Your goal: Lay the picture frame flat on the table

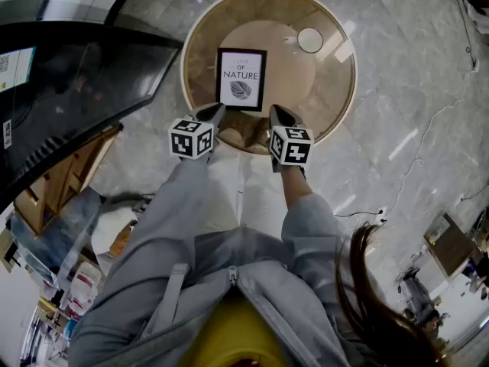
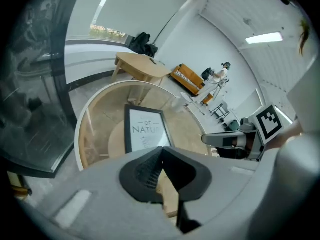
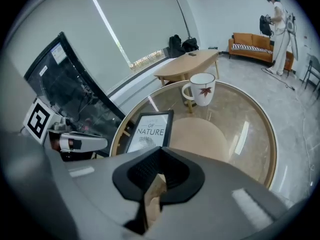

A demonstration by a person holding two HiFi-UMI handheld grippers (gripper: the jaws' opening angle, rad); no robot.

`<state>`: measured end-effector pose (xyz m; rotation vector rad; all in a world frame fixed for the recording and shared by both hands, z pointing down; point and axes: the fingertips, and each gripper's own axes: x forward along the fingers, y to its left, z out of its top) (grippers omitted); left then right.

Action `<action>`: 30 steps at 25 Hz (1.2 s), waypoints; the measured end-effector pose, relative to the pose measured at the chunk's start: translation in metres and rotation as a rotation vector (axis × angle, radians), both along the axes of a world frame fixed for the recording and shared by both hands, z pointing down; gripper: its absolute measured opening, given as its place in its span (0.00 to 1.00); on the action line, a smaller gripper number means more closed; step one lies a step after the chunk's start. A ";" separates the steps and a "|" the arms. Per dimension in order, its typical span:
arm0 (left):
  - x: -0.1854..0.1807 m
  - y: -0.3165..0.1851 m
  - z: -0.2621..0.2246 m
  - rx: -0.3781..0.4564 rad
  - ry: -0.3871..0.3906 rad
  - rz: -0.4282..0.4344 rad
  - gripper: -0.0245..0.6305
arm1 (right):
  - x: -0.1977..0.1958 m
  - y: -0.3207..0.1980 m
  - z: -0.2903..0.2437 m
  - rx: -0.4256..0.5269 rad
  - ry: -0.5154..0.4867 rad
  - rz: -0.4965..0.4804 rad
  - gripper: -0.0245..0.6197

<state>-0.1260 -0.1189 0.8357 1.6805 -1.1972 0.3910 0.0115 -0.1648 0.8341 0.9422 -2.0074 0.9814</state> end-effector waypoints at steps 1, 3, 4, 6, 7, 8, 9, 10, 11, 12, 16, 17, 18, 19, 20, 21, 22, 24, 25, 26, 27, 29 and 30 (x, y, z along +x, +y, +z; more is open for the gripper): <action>0.008 0.003 -0.011 0.006 0.009 0.021 0.04 | 0.001 0.005 -0.011 0.008 -0.001 -0.002 0.04; 0.019 0.009 -0.032 0.021 0.009 0.055 0.04 | 0.000 0.014 -0.034 0.024 -0.011 -0.010 0.04; 0.024 0.012 -0.043 0.025 0.004 0.070 0.04 | -0.001 0.020 -0.046 0.031 -0.017 -0.016 0.04; 0.034 0.019 -0.067 0.031 -0.016 0.104 0.04 | -0.001 0.032 -0.069 0.045 -0.022 -0.031 0.04; 0.039 0.022 -0.079 0.039 -0.031 0.125 0.04 | 0.000 0.037 -0.080 0.053 -0.021 -0.037 0.04; 0.043 0.023 -0.091 0.052 -0.046 0.145 0.04 | 0.002 0.041 -0.091 0.060 -0.018 -0.039 0.04; 0.047 0.023 -0.103 0.067 -0.061 0.160 0.04 | 0.004 0.044 -0.101 0.068 -0.016 -0.039 0.04; 0.049 0.022 -0.115 0.082 -0.073 0.167 0.04 | 0.007 0.047 -0.110 0.075 -0.016 -0.035 0.04; 0.051 0.022 -0.126 0.096 -0.081 0.167 0.04 | 0.010 0.048 -0.121 0.084 -0.020 -0.028 0.04; 0.052 0.020 -0.137 0.112 -0.085 0.160 0.04 | 0.012 0.048 -0.131 0.096 -0.030 -0.019 0.04; 0.048 -0.012 -0.190 0.231 -0.091 0.101 0.04 | 0.011 0.017 -0.182 0.202 -0.074 -0.003 0.04; 0.046 -0.023 -0.207 0.270 -0.102 0.090 0.04 | 0.009 0.006 -0.198 0.239 -0.082 -0.005 0.04; 0.045 -0.029 -0.226 0.304 -0.112 0.081 0.04 | 0.008 -0.001 -0.216 0.271 -0.091 -0.004 0.04; 0.047 -0.030 -0.246 0.328 -0.123 0.074 0.04 | 0.009 -0.002 -0.235 0.294 -0.101 0.002 0.04; 0.049 -0.027 -0.265 0.348 -0.133 0.069 0.04 | 0.011 0.000 -0.254 0.313 -0.112 0.010 0.04; 0.052 -0.024 -0.283 0.368 -0.146 0.065 0.04 | 0.014 0.002 -0.272 0.331 -0.123 0.018 0.04; 0.054 -0.024 -0.300 0.396 -0.159 0.061 0.04 | 0.016 0.002 -0.289 0.355 -0.134 0.023 0.04; 0.053 -0.032 -0.334 0.467 -0.190 0.050 0.04 | 0.017 -0.009 -0.321 0.422 -0.159 0.030 0.04; 0.051 -0.038 -0.350 0.503 -0.207 0.044 0.04 | 0.016 -0.015 -0.337 0.458 -0.174 0.034 0.04; 0.048 -0.041 -0.365 0.535 -0.224 0.037 0.04 | 0.016 -0.020 -0.353 0.491 -0.190 0.039 0.04; 0.045 -0.044 -0.381 0.566 -0.240 0.030 0.04 | 0.017 -0.023 -0.369 0.523 -0.206 0.043 0.04; 0.039 -0.046 -0.413 0.627 -0.264 0.007 0.04 | 0.020 -0.027 -0.403 0.593 -0.232 0.047 0.04; 0.037 -0.046 -0.429 0.657 -0.273 -0.004 0.04 | 0.022 -0.029 -0.419 0.630 -0.240 0.048 0.04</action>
